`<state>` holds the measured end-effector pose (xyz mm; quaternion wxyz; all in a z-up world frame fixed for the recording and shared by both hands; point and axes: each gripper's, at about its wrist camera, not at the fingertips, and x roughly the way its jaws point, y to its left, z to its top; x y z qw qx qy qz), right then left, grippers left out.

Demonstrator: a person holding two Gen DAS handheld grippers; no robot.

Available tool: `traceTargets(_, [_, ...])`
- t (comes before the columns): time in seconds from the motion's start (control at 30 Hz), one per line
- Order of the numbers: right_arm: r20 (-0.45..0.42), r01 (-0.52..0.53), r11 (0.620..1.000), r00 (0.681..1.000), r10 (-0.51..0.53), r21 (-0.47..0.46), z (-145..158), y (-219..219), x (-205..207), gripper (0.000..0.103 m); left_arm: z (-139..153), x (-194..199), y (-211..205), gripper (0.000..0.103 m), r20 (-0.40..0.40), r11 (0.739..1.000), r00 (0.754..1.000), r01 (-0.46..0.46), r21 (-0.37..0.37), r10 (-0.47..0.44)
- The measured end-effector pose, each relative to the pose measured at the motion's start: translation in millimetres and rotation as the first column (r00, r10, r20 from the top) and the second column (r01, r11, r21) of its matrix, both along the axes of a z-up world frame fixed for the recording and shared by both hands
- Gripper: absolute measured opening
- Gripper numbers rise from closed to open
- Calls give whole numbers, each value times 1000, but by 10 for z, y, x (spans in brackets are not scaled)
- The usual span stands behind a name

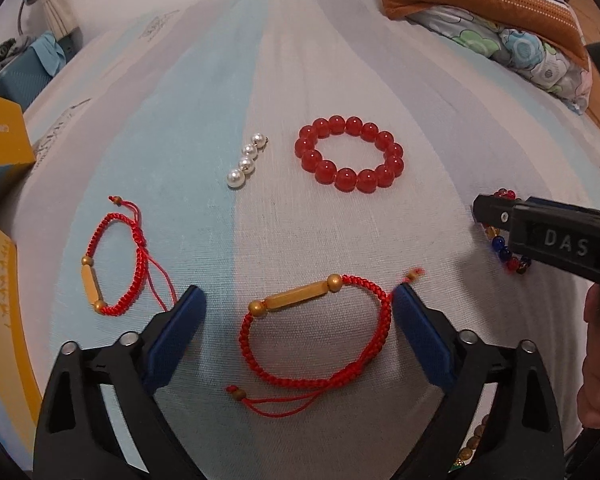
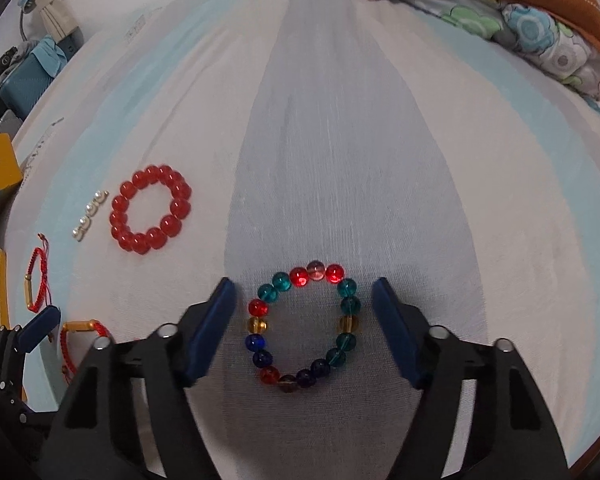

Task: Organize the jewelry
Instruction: 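Grasp the red cord bracelet with the left tool while the right tool grasps the multicolour bracelet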

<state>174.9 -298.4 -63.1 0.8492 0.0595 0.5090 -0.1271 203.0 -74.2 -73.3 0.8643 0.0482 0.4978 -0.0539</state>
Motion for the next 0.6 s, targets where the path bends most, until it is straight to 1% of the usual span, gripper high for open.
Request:
traceTargets(0.03, [-5,1,1000,1000,-1,-5,-13,-9,9,58,0,-1,6,87,-1,1000,1000,-1,-3,1])
traceTargets(0.1, [-7,-5,1000,1000,5,-6,-28,10,8,53,9,-1,10,81,-2,1000,1000,-1,-4,1])
traceTargets(0.13, [-8,-6,1000,1000,6,-10,-32,13,3,49,12,-4,14,79,-3,1000,1000,0,-5,0])
traceTargets(0.2, [-10,-8,1000,1000,8,-13,-37,26,2,40,23,-14,26,72,-7,1000,1000,3,-11,-3])
traceTargets(0.27, [-12,-8,1000,1000,8,-13,-40,28,-1,34,28,-17,10,67,-11,1000,1000,6,-12,-6])
traceTargets(0.3, [-13,-7,1000,1000,7,-13,-35,20,7,28,33,-19,17,64,-16,1000,1000,5,-14,-6])
traceTargets(0.37, [-12,-4,1000,1000,4,-9,-32,26,-2,24,37,-18,14,60,-22,1000,1000,4,-17,-4])
traceTargets(0.4, [-11,-1,1000,1000,1,-7,-30,31,-10,20,41,-19,25,55,-28,1000,1000,2,-19,-2])
traceTargets(0.43, [-10,1,1000,1000,-1,-4,-32,35,-17,19,47,-20,35,52,-31,1000,1000,-2,-18,1])
traceTargets(0.47, [-7,4,1000,1000,-4,0,-30,34,-25,19,55,-20,55,47,-38,1000,999,-4,-24,3])
traceTargets(0.5, [-5,6,1000,1000,-6,3,-30,29,-23,18,62,-15,62,37,-41,1000,999,-4,-29,3])
traceTargets(0.53, [-1,9,1000,1000,-9,7,-23,27,-25,18,72,-13,81,32,-45,999,999,-6,-38,4])
traceTargets(0.57, [2,10,1000,1000,-10,8,-20,24,-22,18,78,-12,93,20,-48,999,999,-9,-46,6])
traceTargets(0.6, [5,11,1000,1000,-11,9,-13,26,-27,18,85,-12,114,13,-53,998,999,-11,-58,8])
